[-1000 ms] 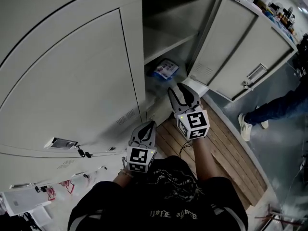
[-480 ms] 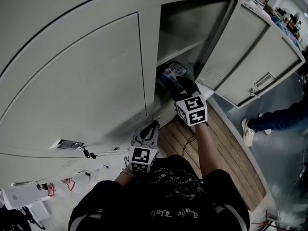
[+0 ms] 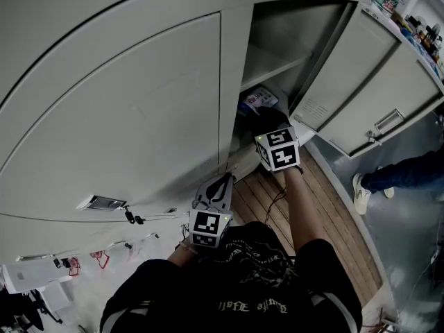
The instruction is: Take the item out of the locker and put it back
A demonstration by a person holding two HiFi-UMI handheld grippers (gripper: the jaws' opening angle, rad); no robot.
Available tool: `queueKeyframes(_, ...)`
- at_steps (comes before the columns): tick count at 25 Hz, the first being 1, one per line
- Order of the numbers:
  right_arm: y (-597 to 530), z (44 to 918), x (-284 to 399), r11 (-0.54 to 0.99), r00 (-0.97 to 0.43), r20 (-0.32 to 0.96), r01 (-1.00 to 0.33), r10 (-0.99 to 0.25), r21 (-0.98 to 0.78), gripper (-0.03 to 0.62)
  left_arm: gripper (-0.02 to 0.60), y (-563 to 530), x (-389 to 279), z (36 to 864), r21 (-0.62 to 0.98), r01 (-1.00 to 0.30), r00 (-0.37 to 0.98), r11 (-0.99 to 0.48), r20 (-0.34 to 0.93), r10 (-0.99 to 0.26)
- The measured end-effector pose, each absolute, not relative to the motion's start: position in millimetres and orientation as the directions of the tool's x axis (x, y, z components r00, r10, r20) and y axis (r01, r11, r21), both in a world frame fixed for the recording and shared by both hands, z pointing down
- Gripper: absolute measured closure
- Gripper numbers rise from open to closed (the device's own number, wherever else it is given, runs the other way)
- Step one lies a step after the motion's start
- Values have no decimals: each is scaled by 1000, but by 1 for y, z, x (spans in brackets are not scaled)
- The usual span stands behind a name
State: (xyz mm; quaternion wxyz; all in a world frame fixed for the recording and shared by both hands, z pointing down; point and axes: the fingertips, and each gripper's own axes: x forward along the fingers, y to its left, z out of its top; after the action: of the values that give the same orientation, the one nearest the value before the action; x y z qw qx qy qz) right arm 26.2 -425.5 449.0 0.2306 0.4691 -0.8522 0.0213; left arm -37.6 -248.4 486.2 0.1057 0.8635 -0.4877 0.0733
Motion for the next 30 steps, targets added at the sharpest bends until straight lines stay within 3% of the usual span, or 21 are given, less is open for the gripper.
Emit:
queueKeyframes(3, -428, 450, 29, 540, -429, 420, -820, -800, 191, 519, 575, -248, -40, 486, 113, -861, 508, -496, 228, -831)
queueKeyframes(10, -430, 448, 31, 522, -408, 414, -826, -814, 212, 560, 575, -247, -43, 484, 111, -864, 503, -491, 223, -835)
queueKeyframes(30, -378, 392, 50, 462, -405, 235, -835, -883, 299, 576, 575, -230, -31, 482, 134, -867, 498, -479, 216, -840)
